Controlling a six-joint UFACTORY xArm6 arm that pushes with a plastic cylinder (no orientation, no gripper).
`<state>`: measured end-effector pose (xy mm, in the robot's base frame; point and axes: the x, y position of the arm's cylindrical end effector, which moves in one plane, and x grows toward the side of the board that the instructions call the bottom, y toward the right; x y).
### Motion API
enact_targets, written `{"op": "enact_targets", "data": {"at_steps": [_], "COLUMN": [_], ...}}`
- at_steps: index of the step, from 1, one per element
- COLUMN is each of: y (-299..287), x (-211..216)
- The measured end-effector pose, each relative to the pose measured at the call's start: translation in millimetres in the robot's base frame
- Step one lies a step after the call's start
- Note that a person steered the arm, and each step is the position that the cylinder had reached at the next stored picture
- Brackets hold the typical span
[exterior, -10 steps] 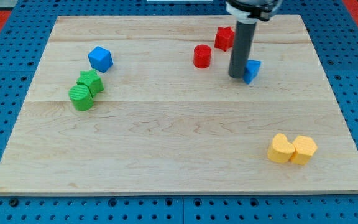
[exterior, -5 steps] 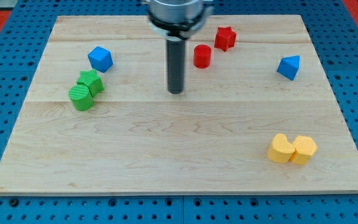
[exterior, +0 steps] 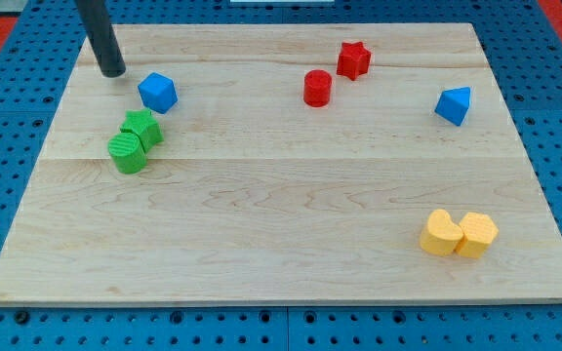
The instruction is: Push the blue cube closer to the blue triangle
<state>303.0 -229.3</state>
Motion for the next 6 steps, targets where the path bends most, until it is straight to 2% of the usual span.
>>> {"op": "enact_targets", "data": {"at_steps": [1,3,6], "y": [26,86,133], "x": [28,34,29]}}
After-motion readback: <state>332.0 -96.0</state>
